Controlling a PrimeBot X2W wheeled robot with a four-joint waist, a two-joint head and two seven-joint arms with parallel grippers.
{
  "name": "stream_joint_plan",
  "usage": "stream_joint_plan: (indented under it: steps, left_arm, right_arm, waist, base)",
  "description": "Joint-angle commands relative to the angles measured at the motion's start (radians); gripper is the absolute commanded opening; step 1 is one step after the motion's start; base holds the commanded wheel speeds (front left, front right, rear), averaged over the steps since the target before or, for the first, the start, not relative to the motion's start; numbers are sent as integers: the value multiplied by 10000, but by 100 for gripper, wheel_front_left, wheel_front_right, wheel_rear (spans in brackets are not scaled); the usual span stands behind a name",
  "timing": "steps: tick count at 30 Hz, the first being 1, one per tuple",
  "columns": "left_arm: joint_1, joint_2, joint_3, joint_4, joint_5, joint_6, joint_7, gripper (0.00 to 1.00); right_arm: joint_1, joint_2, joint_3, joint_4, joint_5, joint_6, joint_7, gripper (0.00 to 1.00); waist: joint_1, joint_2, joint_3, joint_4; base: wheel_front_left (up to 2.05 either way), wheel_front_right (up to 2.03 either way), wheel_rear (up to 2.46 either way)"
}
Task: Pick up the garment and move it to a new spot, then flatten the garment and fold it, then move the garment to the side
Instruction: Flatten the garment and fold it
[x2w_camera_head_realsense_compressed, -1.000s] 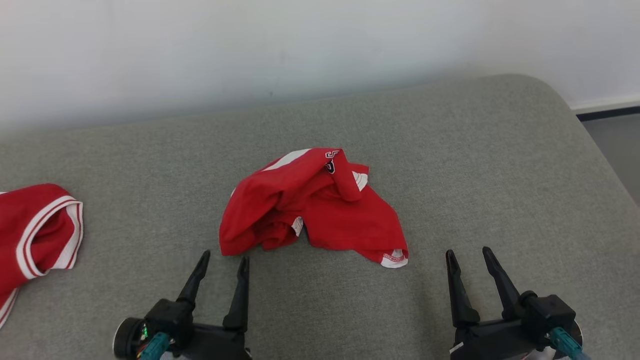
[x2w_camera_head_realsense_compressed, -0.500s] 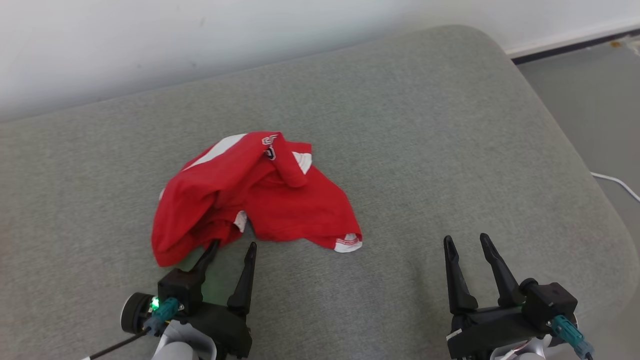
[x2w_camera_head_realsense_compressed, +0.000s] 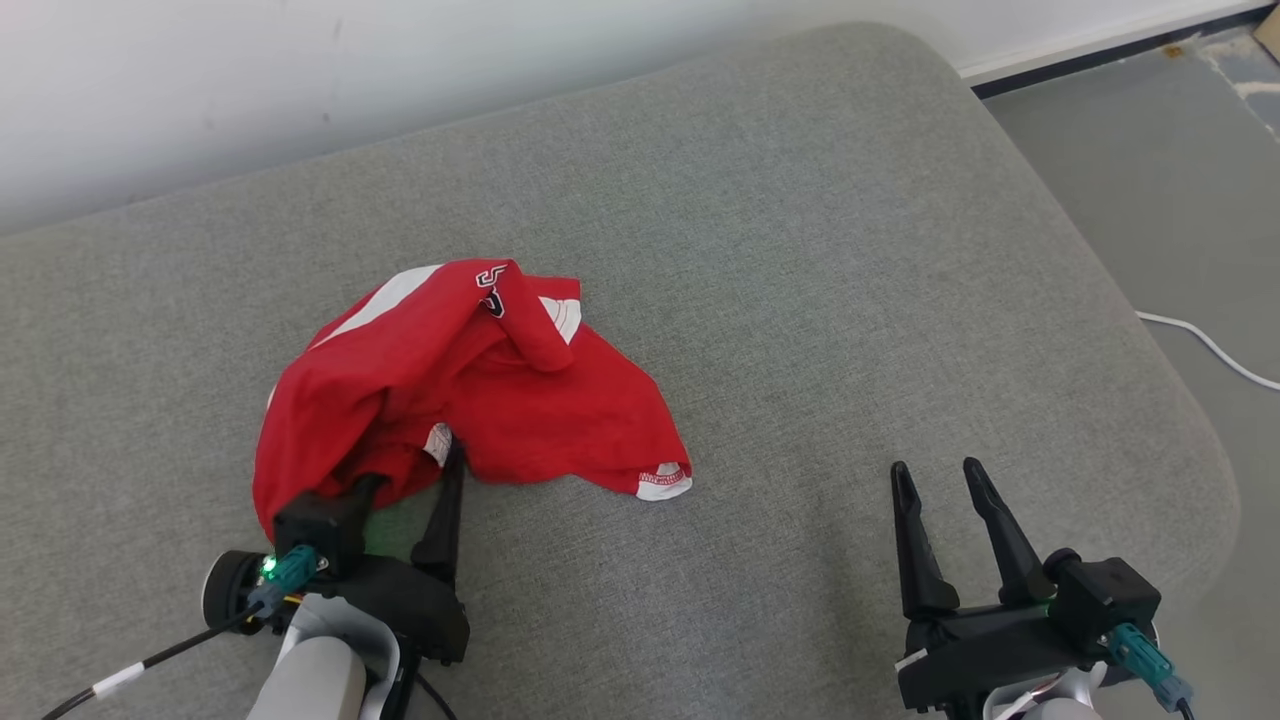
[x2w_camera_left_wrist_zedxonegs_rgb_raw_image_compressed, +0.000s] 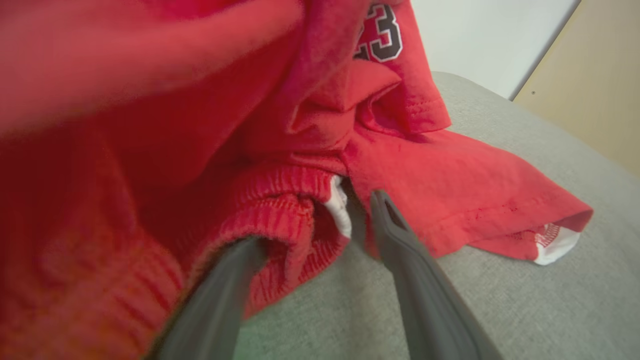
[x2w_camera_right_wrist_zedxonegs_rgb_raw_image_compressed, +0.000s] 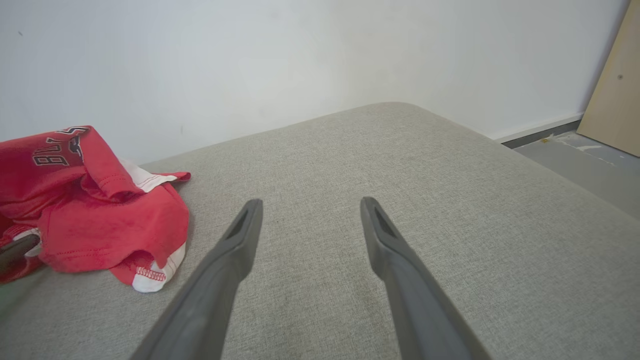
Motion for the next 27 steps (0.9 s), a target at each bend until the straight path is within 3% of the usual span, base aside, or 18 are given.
stream_joint_plan:
  steps: [1,2,13,22,27]
  left_arm:
    - [48,-14,55,38,126,10,-14,42]
    - [125,-36,119,64,124,10,-14,0]
    - [1318,-247,-51,-1405,-570,10,-14,0]
    - [3542,216,-774,-2856,-1481,10,-14,0]
    - [4322,418,-1193,-2916,-1823,10,-10,0]
  right_arm:
    - [92,11,-79,0,9,35,-21,100]
    - [131,13,-79,14,18,35,-21,100]
    - [455,10,-144,87,-139,35,-22,100]
    - [864,11,-321,118,-200,35,-21,100]
    - [873,11,-348,108,-237,35,-21,100]
  waist:
    - [-1,-2,-66,83]
    - [-1,-2,-100,137]
    - [-1,-2,-829,1144]
    - [-1,-2,-1272,2077]
    - [-1,-2,-1289,2315]
  base:
    - [0,0,0]
    - [0,0,0]
    - [0,0,0]
    - [0,0,0]
    - [0,0,0]
